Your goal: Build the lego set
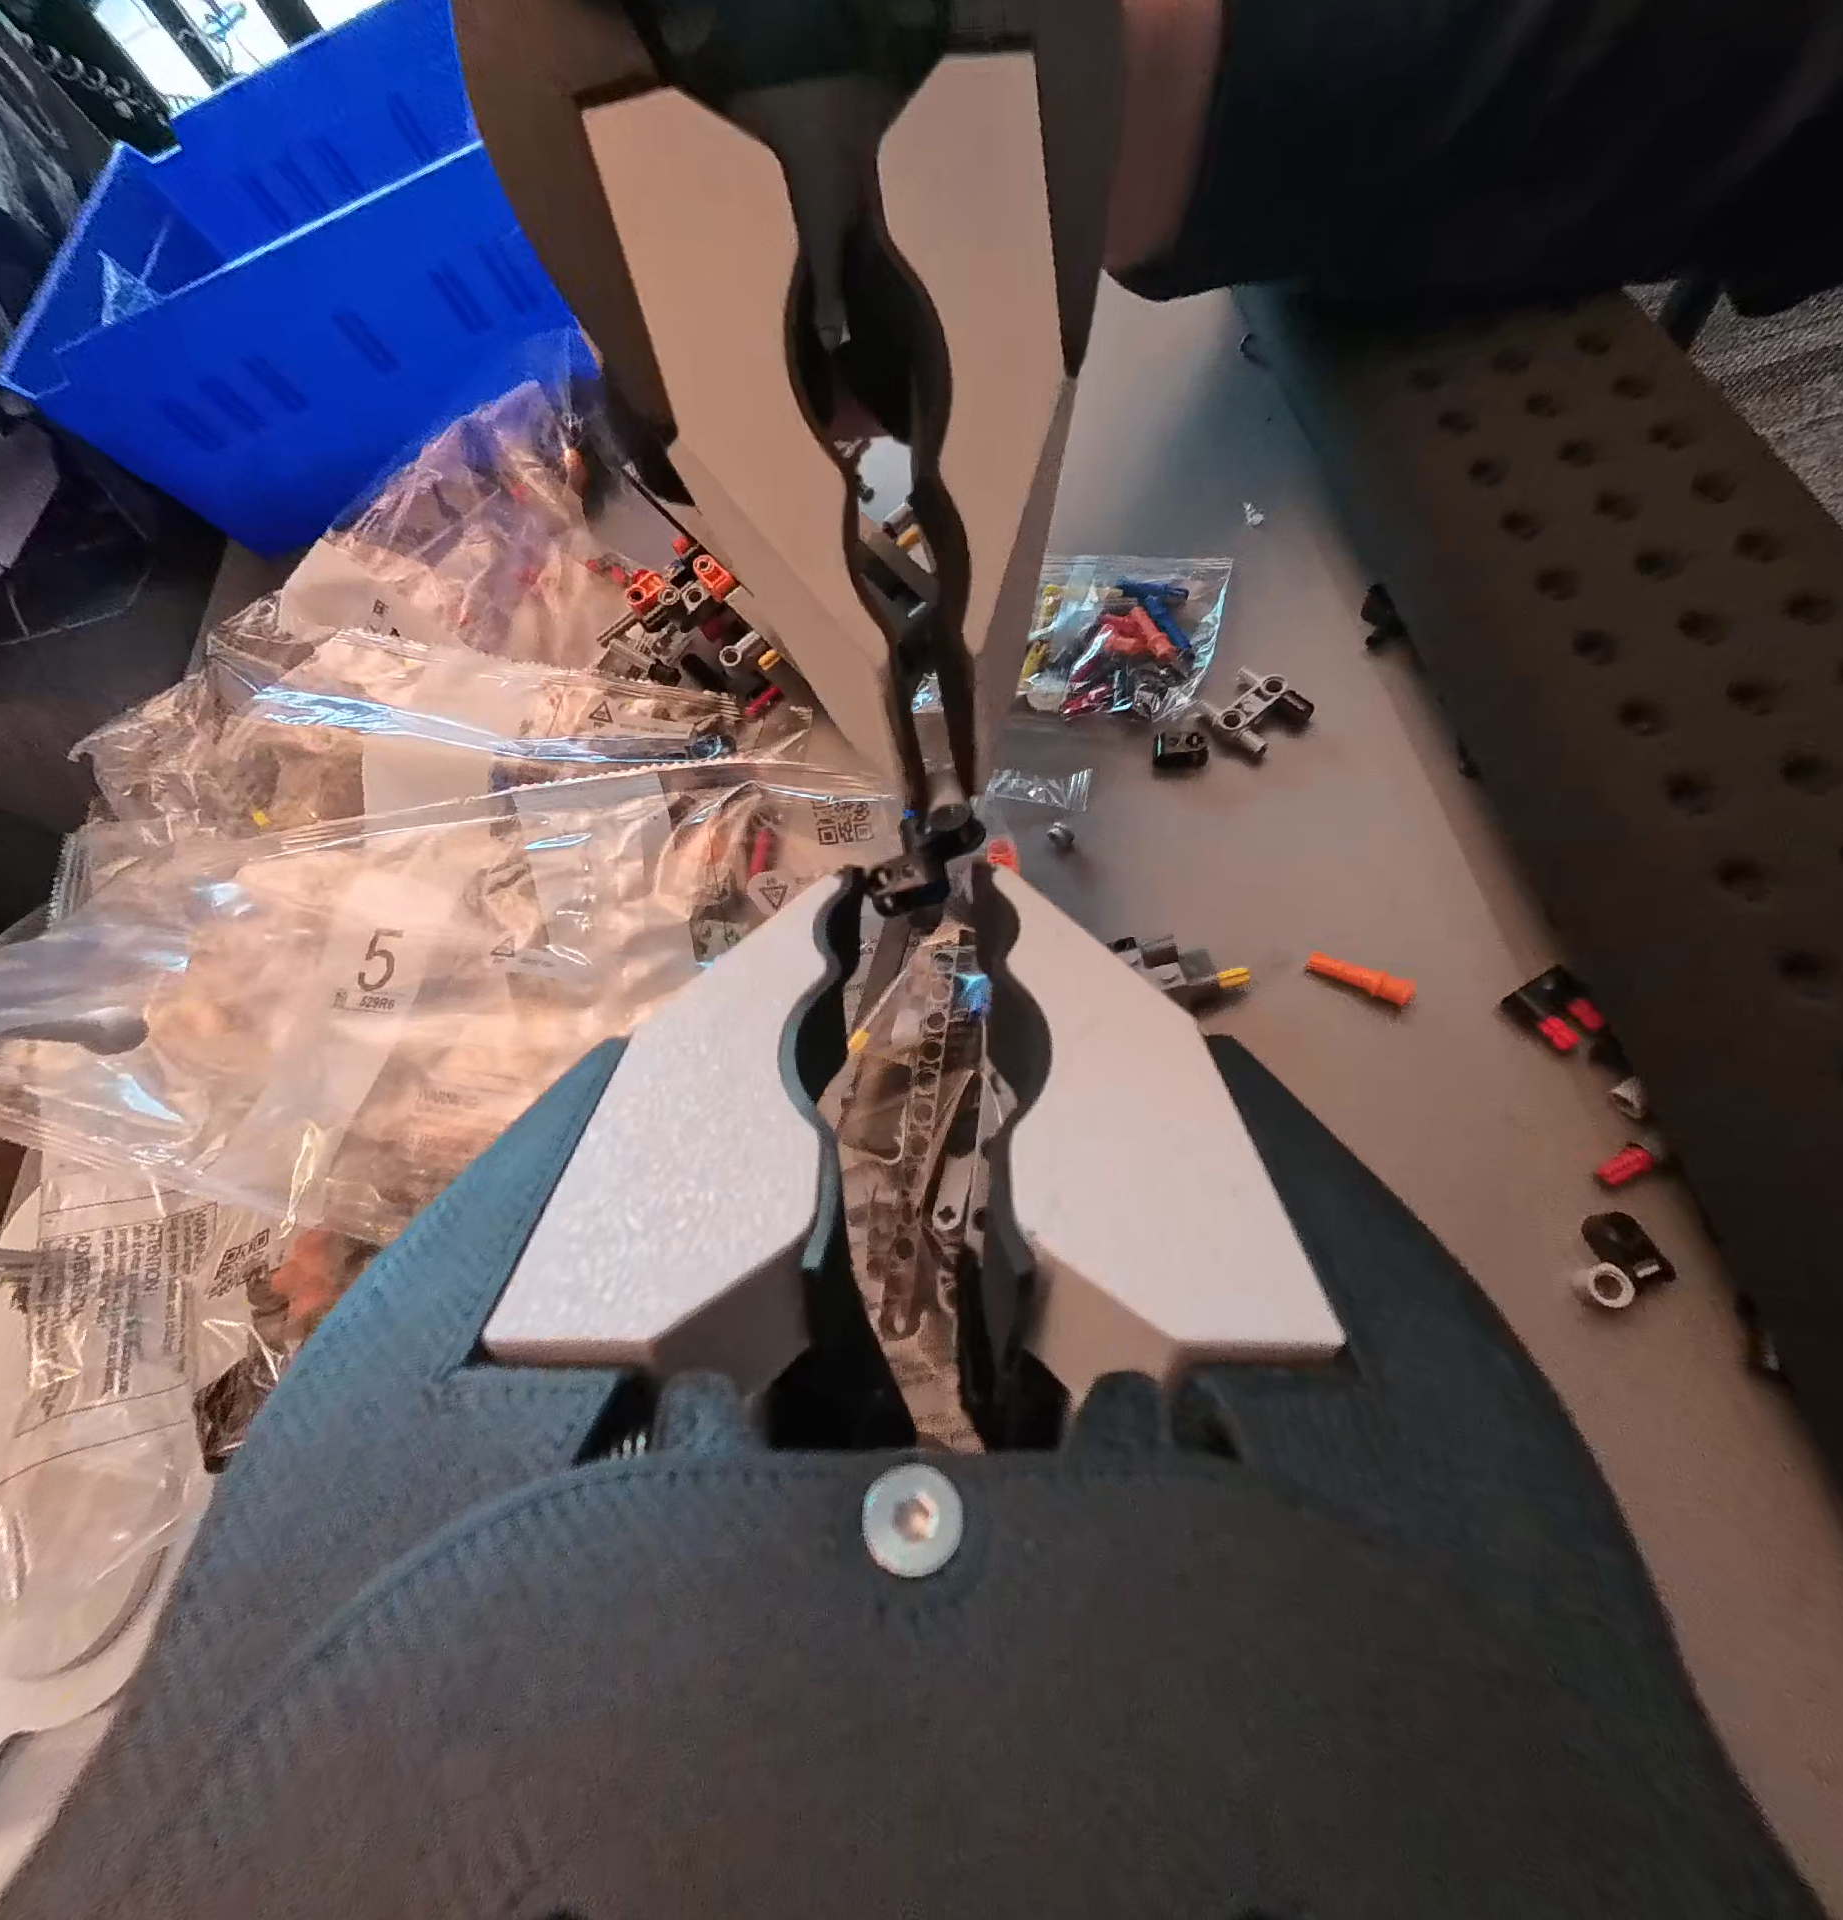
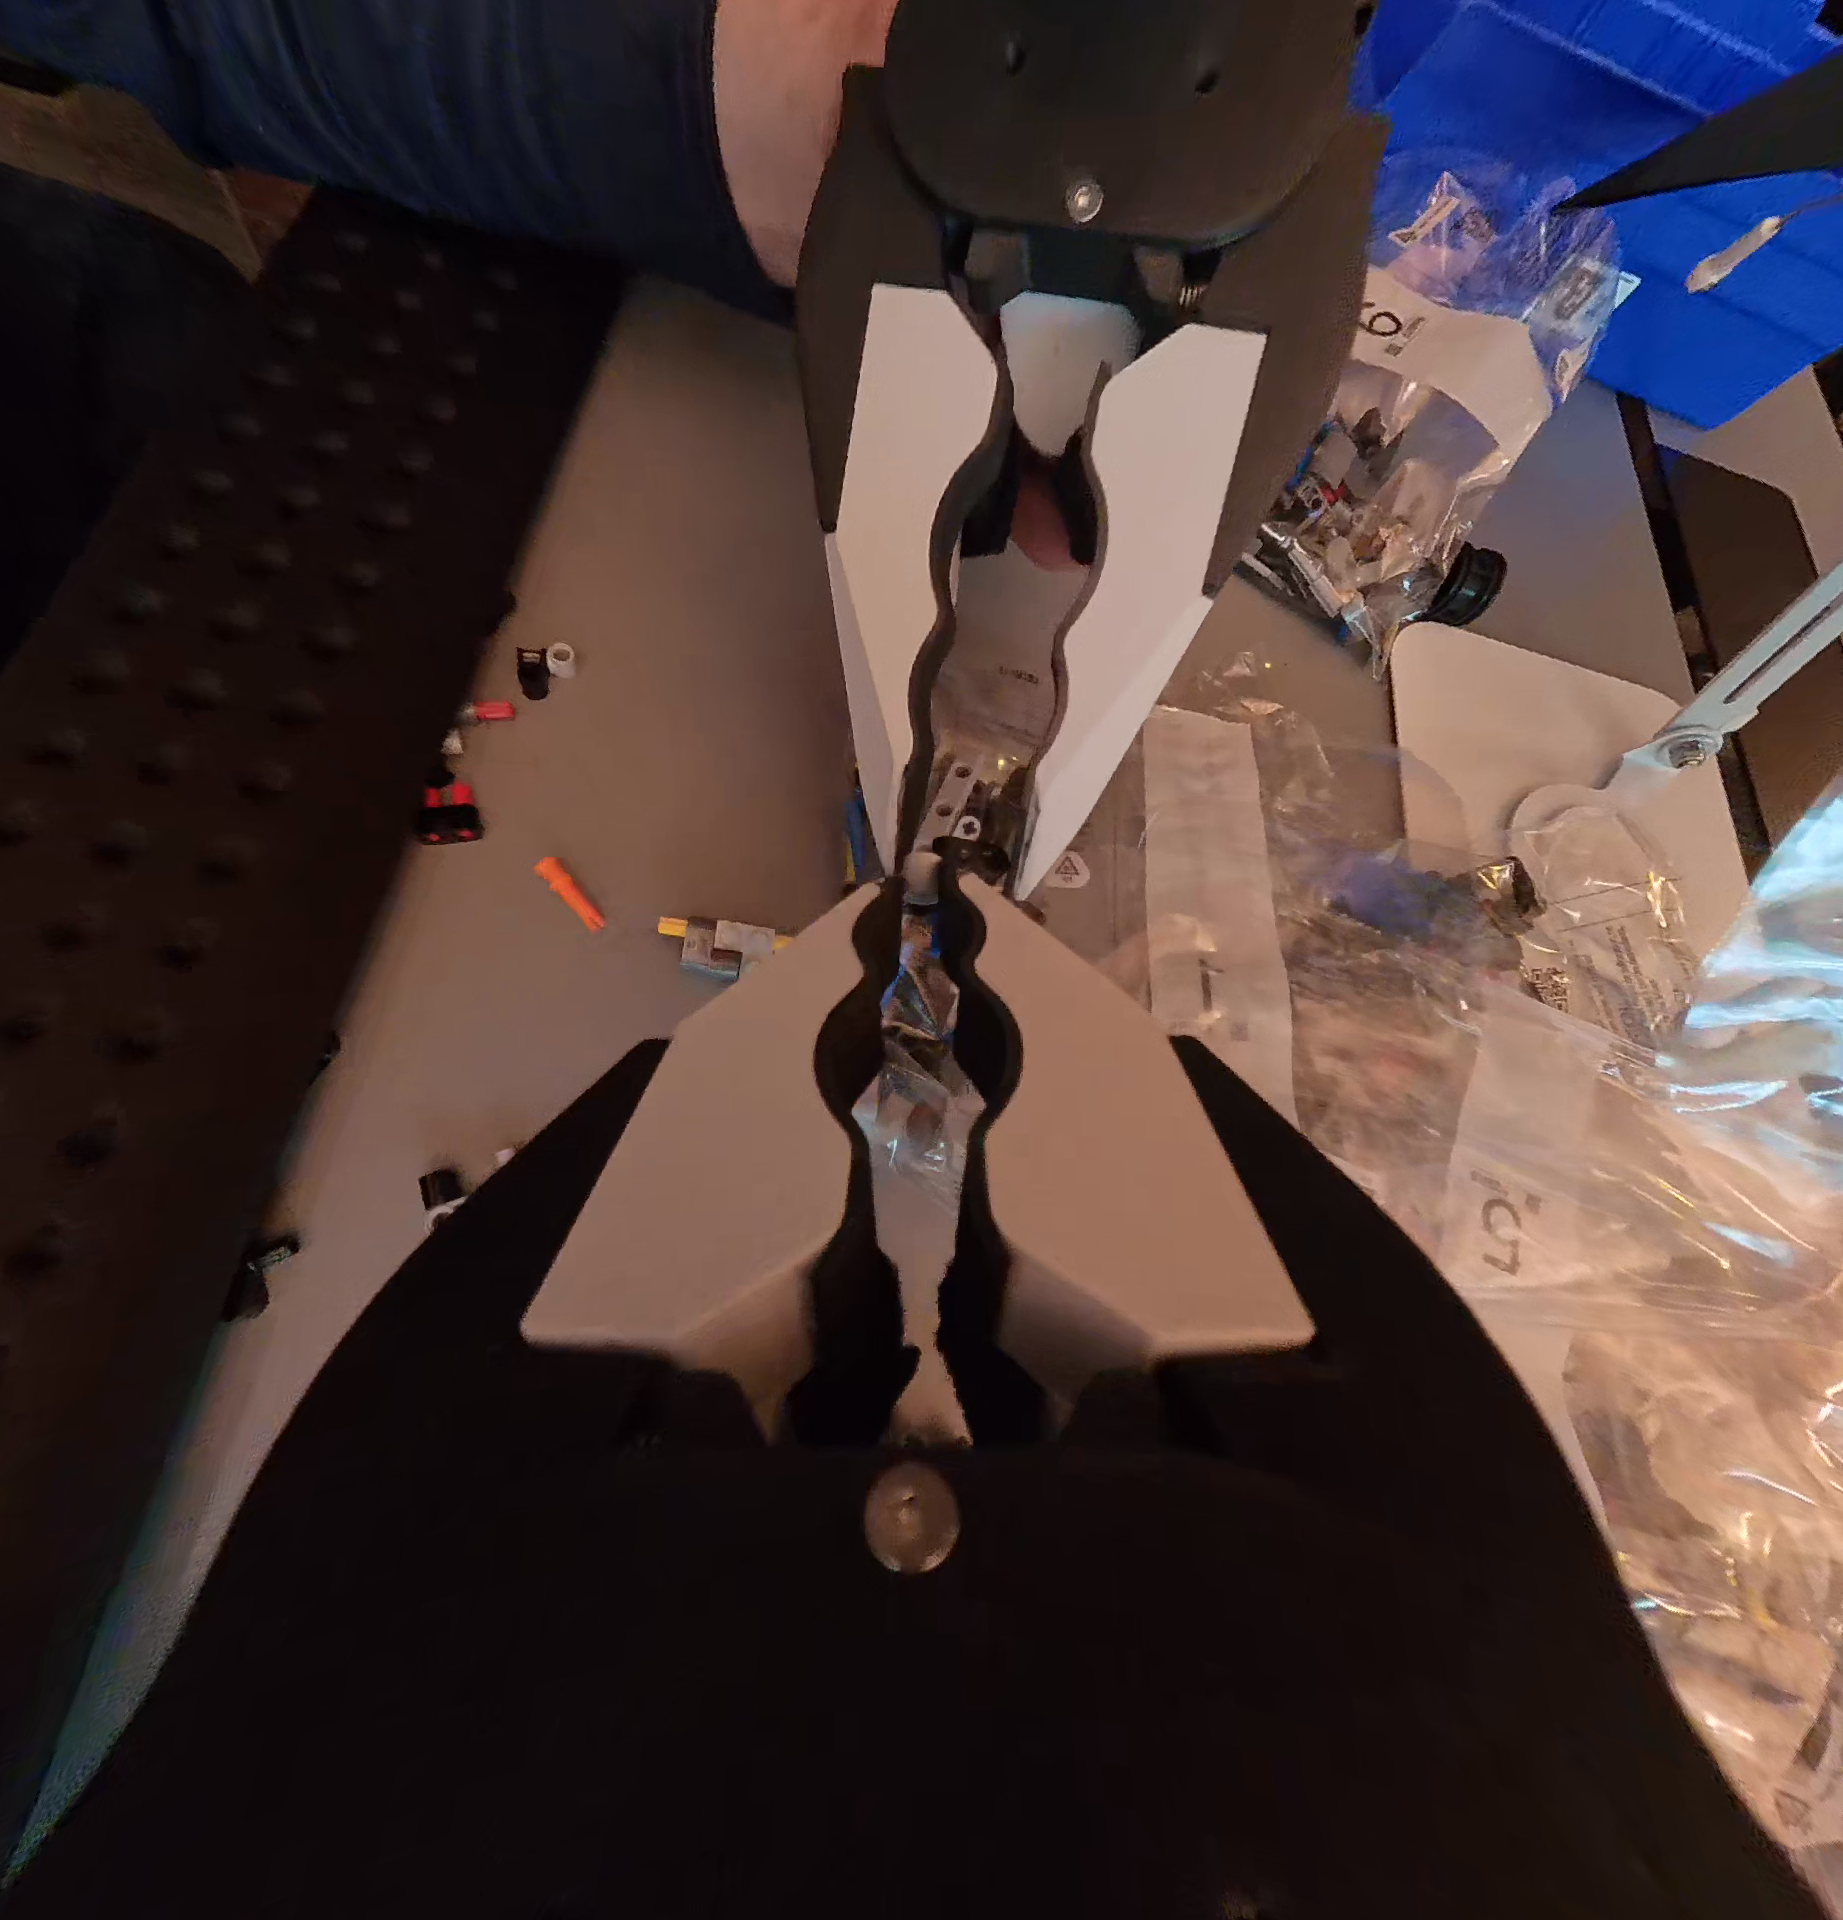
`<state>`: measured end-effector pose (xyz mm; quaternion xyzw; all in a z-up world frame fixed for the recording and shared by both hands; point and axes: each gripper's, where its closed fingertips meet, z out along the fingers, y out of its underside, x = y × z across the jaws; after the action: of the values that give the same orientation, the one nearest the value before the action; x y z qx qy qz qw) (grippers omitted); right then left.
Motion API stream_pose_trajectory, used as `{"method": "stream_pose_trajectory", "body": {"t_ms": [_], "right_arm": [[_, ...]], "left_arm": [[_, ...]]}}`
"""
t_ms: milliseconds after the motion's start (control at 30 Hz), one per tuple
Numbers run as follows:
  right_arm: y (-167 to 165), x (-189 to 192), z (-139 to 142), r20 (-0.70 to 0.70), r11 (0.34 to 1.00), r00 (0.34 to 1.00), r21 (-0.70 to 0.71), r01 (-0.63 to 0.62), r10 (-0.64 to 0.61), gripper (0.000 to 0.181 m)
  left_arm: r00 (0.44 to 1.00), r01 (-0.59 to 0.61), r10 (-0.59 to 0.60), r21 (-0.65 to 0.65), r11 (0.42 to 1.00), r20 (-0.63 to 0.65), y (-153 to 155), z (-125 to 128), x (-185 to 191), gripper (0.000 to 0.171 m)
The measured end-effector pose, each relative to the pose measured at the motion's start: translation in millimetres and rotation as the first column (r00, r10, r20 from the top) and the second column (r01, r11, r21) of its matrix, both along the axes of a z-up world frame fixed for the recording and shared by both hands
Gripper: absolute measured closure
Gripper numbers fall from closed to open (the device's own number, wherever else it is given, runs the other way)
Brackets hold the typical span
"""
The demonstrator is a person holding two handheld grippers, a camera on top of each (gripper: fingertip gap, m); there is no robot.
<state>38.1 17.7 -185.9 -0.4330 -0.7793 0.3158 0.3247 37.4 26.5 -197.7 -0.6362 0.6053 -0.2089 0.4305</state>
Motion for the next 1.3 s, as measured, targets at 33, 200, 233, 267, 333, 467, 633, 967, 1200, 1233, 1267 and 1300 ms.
{"method": "stream_pose_trajectory", "body": {"t_ms": [33,200,233,267,333,467,633,967,1200,1233,1267,1300], "right_arm": [[0,0,-1,0.005,1.0,1.0,0.009,0.001,-0.001,0.178],[0,-3,0,-0.004,0.999,1.0,0.047,0.006,-0.006,0.177],[0,-3,1,-0.008,0.999,1.0,0.049,0.008,-0.008,0.178],[1,-3,2,-0.01,0.999,1.0,0.045,0.017,-0.016,0.177],[3,-3,2,-0.006,0.999,1.0,0.031,0.029,-0.029,0.177],[11,-1,0,0.009,0.998,0.998,0.023,0.063,-0.063,0.168],[13,-1,-11,0.054,0.996,0.996,0.047,0.072,-0.075,0.166],[15,-3,-10,0.051,0.993,0.994,0.083,0.089,-0.094,0.18],[16,-2,-11,0.065,0.988,0.992,0.113,0.103,-0.111,0.18],[16,-2,-11,0.064,0.989,0.992,0.109,0.103,-0.11,0.18],[15,-1,-10,0.065,0.989,0.992,0.104,0.101,-0.108,0.18],[14,-1,-10,0.066,0.99,0.992,0.102,0.097,-0.104,0.18]], "left_arm": [[1.0,0.0,0.0,-0.002,1.0,0.003,0,1,0,0.153],[1.0,-0.014,0.014,-0.004,1.0,0.016,2,3,0,0.157],[1.0,-0.014,0.014,0.001,1.0,0.02,2,4,0,0.157],[1.0,-0.017,0.016,0.02,1.0,0.019,3,5,0,0.157],[1.0,-0.025,0.025,0.042,0.999,0.009,5,6,-1,0.158],[0.999,-0.027,0.029,0.084,0.996,-0.014,7,5,-2,0.157],[1.0,-0.025,0.025,0.094,0.995,0.004,7,8,-1,0.158],[1.0,-0.024,0.023,0.069,0.997,0.009,6,6,-1,0.157],[0.999,-0.026,0.029,0.095,0.995,-0.026,8,2,-1,0.158],[0.999,-0.024,0.027,0.103,0.994,-0.026,8,3,-1,0.158],[0.999,-0.019,0.022,0.105,0.994,-0.027,7,4,-1,0.158],[0.999,-0.014,0.017,0.103,0.995,-0.029,6,4,-1,0.158]]}}
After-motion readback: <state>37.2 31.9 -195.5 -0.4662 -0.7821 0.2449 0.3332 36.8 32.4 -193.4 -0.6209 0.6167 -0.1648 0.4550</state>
